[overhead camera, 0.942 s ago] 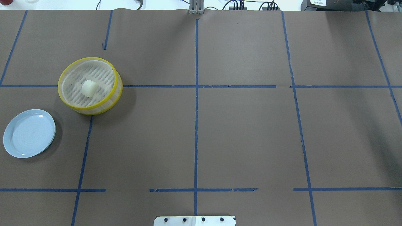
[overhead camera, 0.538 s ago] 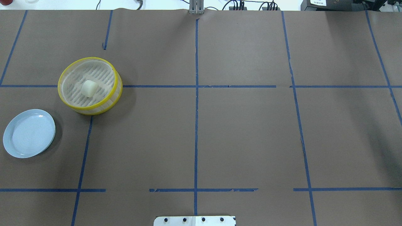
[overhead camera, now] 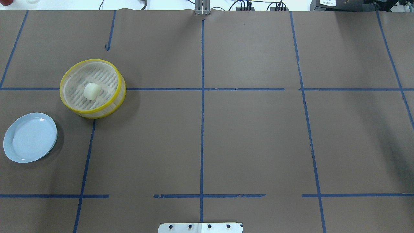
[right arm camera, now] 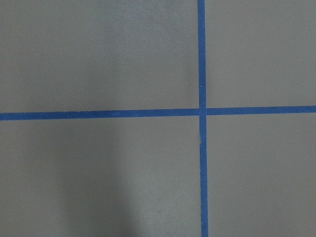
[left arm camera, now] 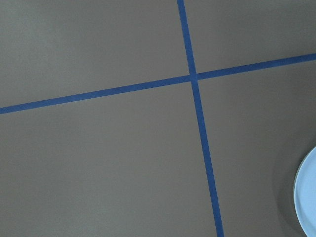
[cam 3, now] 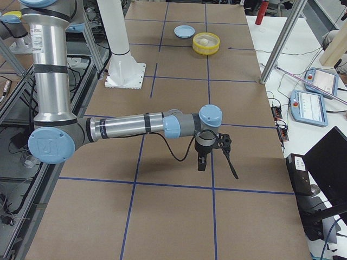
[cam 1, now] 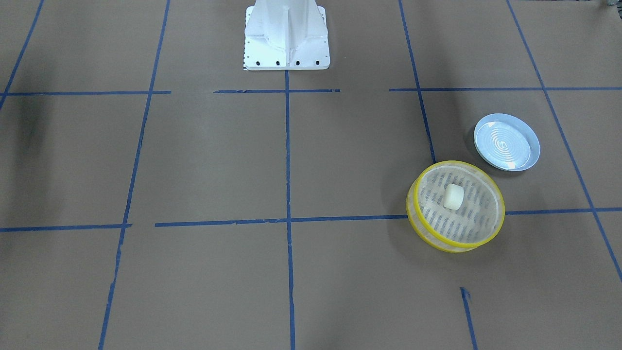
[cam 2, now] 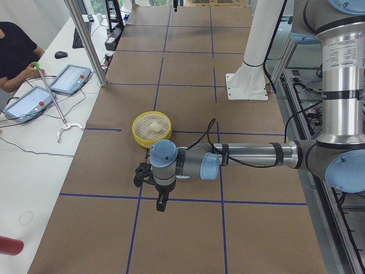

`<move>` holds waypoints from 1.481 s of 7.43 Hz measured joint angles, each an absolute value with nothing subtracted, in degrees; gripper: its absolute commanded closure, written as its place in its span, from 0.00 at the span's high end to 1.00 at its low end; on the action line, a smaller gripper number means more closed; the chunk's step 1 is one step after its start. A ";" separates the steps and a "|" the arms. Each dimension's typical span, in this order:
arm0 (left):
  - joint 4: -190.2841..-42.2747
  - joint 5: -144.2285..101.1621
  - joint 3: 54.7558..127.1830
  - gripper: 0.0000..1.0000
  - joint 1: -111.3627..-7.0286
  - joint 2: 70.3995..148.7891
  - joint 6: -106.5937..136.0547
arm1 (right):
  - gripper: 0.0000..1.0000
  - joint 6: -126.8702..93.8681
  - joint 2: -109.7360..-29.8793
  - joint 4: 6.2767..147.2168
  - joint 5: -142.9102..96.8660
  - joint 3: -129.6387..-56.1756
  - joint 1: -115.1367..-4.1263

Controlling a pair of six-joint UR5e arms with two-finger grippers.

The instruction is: Place bun in steamer

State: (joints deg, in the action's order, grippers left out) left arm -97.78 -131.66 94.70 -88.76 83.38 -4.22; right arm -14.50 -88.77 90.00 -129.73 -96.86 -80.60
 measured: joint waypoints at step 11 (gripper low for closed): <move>-97.29 -136.35 94.72 1.00 -88.80 83.37 -4.04 | 1.00 -14.50 -88.77 90.00 -129.73 -96.86 -80.58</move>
